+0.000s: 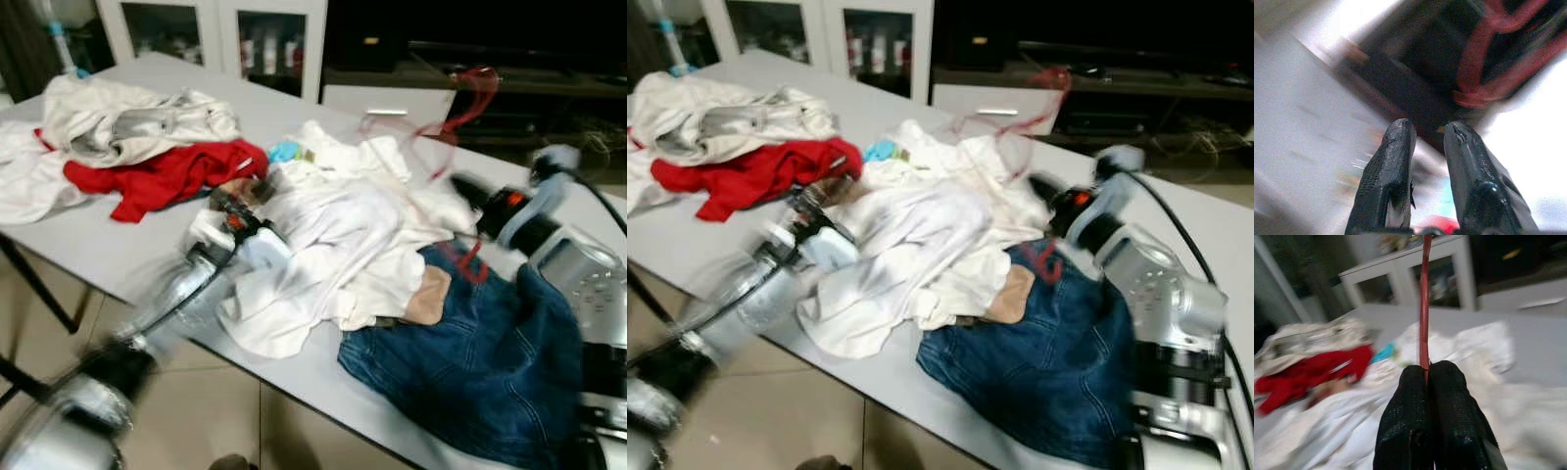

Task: Hang hanger

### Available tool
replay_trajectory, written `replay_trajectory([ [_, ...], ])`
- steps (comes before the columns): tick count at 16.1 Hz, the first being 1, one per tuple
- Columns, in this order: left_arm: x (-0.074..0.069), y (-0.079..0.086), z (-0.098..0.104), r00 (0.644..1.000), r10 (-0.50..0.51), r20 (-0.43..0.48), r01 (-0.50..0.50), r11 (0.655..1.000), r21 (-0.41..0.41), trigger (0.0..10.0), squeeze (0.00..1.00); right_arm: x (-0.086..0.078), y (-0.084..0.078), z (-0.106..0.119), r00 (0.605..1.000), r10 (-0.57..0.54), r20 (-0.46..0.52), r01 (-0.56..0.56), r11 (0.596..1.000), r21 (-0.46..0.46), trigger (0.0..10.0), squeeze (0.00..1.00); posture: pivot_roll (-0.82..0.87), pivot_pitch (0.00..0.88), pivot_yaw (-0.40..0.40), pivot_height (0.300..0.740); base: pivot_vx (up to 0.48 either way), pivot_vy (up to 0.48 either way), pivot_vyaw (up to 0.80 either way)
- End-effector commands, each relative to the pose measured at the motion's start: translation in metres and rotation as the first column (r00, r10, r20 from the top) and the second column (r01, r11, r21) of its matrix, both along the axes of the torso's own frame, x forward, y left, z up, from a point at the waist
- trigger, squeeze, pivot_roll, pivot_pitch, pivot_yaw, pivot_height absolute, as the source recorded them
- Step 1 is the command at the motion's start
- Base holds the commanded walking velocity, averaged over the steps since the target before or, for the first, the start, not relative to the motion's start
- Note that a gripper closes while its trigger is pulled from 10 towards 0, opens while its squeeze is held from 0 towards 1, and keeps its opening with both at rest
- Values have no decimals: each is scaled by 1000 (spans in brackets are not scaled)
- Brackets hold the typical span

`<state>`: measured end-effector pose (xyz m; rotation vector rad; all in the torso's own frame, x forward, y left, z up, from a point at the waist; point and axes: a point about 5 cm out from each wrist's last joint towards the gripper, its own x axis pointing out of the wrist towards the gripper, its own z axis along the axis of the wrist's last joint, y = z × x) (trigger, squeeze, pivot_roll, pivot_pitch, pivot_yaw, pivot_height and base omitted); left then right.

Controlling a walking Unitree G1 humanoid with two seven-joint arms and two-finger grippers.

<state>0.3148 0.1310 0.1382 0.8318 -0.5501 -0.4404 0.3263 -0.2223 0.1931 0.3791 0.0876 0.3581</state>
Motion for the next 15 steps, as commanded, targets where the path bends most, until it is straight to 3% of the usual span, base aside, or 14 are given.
replay_trajectory([
  [1,6,8,11,1000,-6,-6,6,1000,-16,10000,0,1,-9,10,998,-51,43,52,999,-13,0,0,-48,0,-51,740,0,0,0],
  [3,5,6,10,1000,-18,-14,18,1000,-4,10000,0,1,-8,10,998,-48,44,48,999,-15,0,0,-50,0,-49,740,0,0,0],
  [4,5,2,8,992,-32,-121,19,994,-105,10000,0,0,-6,9,998,-43,54,45,998,-37,0,0,-51,0,-47,740,0,0,0],
  [5,5,2,8,986,-41,-159,17,989,-146,10000,0,-1,-6,9,997,-45,61,48,998,-48,0,0,-51,0,-46,740,0,0,0],
  [6,6,3,8,957,-89,-275,12,963,-271,10000,0,-2,-2,8,992,-62,114,75,990,-120,0,0,-50,0,-46,740,0,0,0],
  [8,8,5,9,907,-172,-385,-33,882,-470,10000,0,-8,7,5,978,-57,199,101,971,-215,0,0,-48,0,-45,740,0,0,0],
  [9,10,6,11,883,-197,-427,-102,807,-582,10000,0,-13,17,4,972,-45,229,102,964,-244,1098,0,-49,0,-44,740,0,0,0],
  [10,10,6,12,870,-215,-443,-130,767,-628,10000,0,-16,21,3,969,-44,244,108,961,-254,4314,0,-49,0,-42,740,0,0,0],
  [11,8,3,11,843,-253,-474,-168,714,-679,10000,0,-21,27,0,959,-56,277,136,951,-277,10000,0,-51,0,-40,740,0,0,0],
  [13,3,-3,7,807,-296,-511,-200,676,-709,10000,0,-26,32,-3,941,-81,330,191,929,-316,10000,0,-54,0,-37,740,0,0,0],
  [15,-4,-11,4,781,-308,-543,-200,700,-686,10000,0,-34,35,-3,921,-90,379,229,912,-341,10000,0,-57,0,-33,740,0,0,0],
])
